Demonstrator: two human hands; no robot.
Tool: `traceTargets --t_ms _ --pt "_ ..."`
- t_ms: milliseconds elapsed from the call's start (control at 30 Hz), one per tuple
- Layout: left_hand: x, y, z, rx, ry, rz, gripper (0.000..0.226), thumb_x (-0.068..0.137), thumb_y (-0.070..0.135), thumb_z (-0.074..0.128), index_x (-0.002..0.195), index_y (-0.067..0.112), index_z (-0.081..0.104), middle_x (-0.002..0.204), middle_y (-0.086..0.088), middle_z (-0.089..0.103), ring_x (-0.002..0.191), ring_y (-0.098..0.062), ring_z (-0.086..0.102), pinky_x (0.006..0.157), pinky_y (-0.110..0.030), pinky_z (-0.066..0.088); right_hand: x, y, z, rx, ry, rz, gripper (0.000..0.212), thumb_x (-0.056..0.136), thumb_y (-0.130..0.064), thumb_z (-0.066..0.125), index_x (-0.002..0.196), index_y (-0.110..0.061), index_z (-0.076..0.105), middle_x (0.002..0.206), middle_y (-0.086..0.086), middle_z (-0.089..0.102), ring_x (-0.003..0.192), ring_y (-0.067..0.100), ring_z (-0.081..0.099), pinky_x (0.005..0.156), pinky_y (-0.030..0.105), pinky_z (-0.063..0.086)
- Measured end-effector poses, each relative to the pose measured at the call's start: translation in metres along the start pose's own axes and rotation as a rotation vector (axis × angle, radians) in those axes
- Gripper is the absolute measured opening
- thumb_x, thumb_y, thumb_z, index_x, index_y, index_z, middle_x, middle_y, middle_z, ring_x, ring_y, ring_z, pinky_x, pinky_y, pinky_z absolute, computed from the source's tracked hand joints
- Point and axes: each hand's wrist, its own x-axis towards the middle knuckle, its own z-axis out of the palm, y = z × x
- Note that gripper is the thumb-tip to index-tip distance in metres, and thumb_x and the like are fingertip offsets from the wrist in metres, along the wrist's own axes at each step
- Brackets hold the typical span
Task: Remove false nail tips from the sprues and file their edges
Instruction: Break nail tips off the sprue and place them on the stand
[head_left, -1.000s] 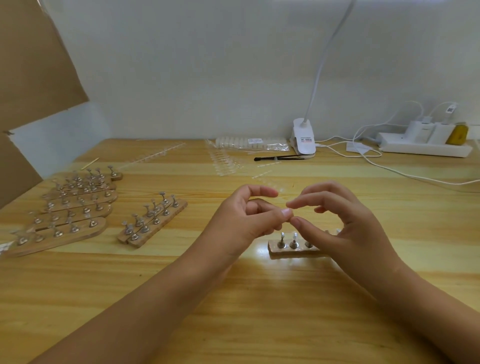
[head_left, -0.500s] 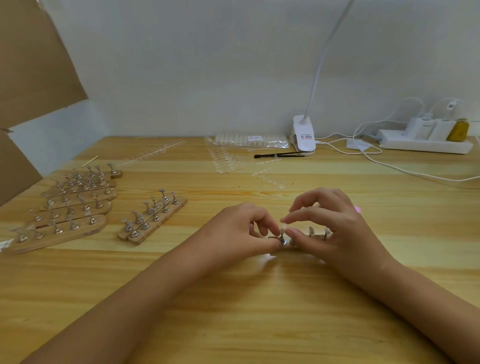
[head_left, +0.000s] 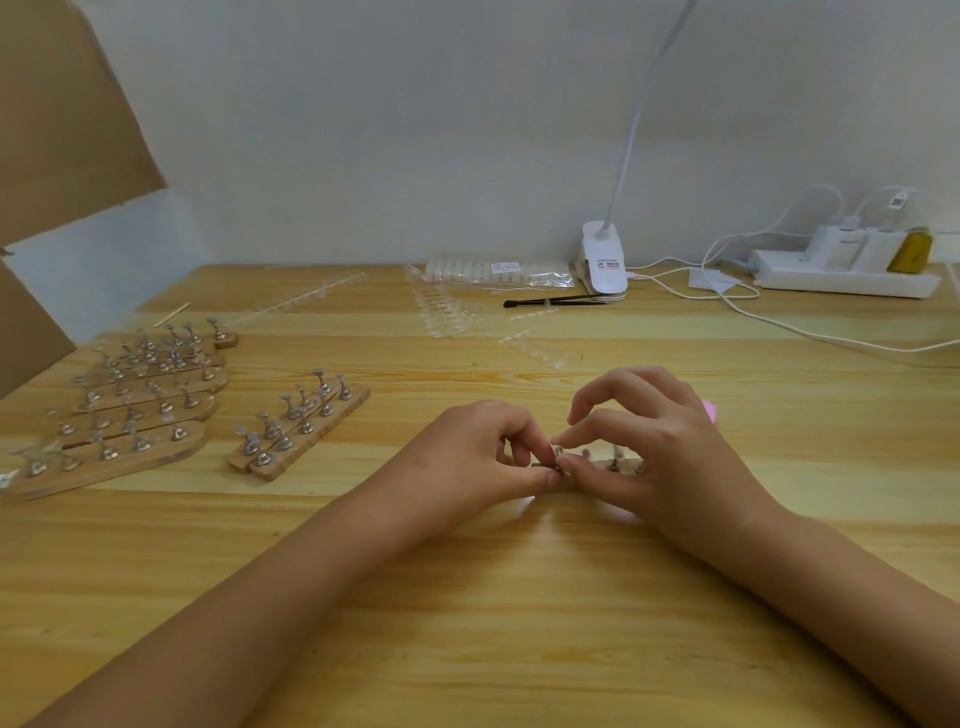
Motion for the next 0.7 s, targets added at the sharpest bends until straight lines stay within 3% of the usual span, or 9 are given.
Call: traceTargets --t_ms 100,200,300,367,433,500,533,600,700 --pt "0.000 0.001 0.001 -0.006 0.001 -0.004 0.014 0.077 0.043 0.079 0.076 0.042 0.066 0.071 0.028 0.053 0.063 0.007 0.047 0.059 -0.012 0.036 0.000 -0.001 -0.001 -0.044 0.001 -0.020 0.024 0.084 -0.039 0.066 0.081 -0.018 0.078 0.093 -0.002 0.067 0.100 0.028 0.061 0.087 0.045 0.045" --pt "0.000 0.000 -0.001 0.068 0.001 0.025 0.015 0.078 0.047 0.077 0.086 0.042 0.066 0.085 0.018 0.055 0.071 0.013 0.049 0.063 -0.008 0.038 -0.002 -0.002 0.000 0.001 -0.011 0.031 0.015 0.079 -0.033 0.080 0.085 -0.019 0.078 0.101 -0.001 0.066 0.106 0.027 0.057 0.090 0.047 0.043" --pt "0.001 0.001 0.000 0.177 -0.010 0.050 0.014 0.079 0.050 0.075 0.086 0.045 0.064 0.093 0.015 0.056 0.082 0.020 0.047 0.067 -0.003 0.037 0.001 0.000 -0.010 0.114 -0.047 0.148 0.038 0.076 -0.051 0.068 0.103 -0.025 0.075 0.116 -0.005 0.060 0.118 0.021 0.049 0.100 0.042 0.035" --pt "0.001 0.003 -0.004 0.193 -0.052 0.038 0.014 0.077 0.049 0.078 0.081 0.047 0.064 0.092 0.016 0.057 0.084 0.014 0.049 0.069 -0.007 0.038 0.005 0.009 -0.027 0.239 0.013 0.239 0.044 0.076 -0.055 0.060 0.111 -0.029 0.069 0.114 -0.010 0.059 0.113 0.011 0.052 0.100 0.030 0.038" --pt "-0.002 0.006 -0.016 0.158 -0.291 0.017 0.017 0.076 0.052 0.079 0.090 0.046 0.071 0.093 0.016 0.061 0.083 0.008 0.052 0.069 -0.011 0.038 0.005 0.024 -0.045 0.336 0.081 0.316 0.039 0.080 -0.050 0.057 0.113 -0.031 0.064 0.104 -0.014 0.061 0.098 0.001 0.058 0.089 0.014 0.045" --pt "-0.008 0.011 -0.034 0.091 -0.670 0.019 0.025 0.080 0.052 0.075 0.105 0.045 0.073 0.093 0.011 0.066 0.081 0.004 0.053 0.072 -0.018 0.040 0.001 0.042 -0.058 0.309 0.067 0.396 0.032 0.085 -0.041 0.058 0.115 -0.032 0.061 0.093 -0.012 0.064 0.087 0.001 0.062 0.077 0.013 0.049" --pt "-0.011 0.014 -0.041 0.056 -0.774 0.024 0.024 0.083 0.051 0.073 0.106 0.044 0.074 0.092 0.011 0.067 0.080 0.004 0.054 0.072 -0.015 0.040 -0.002 0.053 -0.062 0.247 0.019 0.440 0.029 0.087 -0.037 0.058 0.116 -0.032 0.061 0.090 -0.012 0.064 0.084 0.002 0.062 0.072 0.015 0.050" --pt "-0.011 0.018 -0.045 0.002 -0.718 0.031 0.017 0.086 0.047 0.072 0.103 0.044 0.073 0.093 0.021 0.068 0.081 0.008 0.057 0.072 -0.008 0.041 -0.006 0.071 -0.064 0.069 -0.152 0.526 0.032 0.090 -0.034 0.061 0.122 -0.032 0.059 0.089 -0.013 0.062 0.082 0.004 0.060 0.069 0.021 0.048" --pt "-0.003 0.016 -0.024 0.077 -0.438 0.051 0.031 0.084 0.043 0.076 0.112 0.049 0.065 0.105 0.031 0.058 0.089 0.015 0.052 0.076 -0.008 0.043 -0.010 0.083 -0.062 -0.148 -0.381 0.617 0.045 0.089 -0.050 0.058 0.131 -0.034 0.051 0.091 -0.015 0.057 0.080 0.002 0.055 0.070 0.030 0.049"
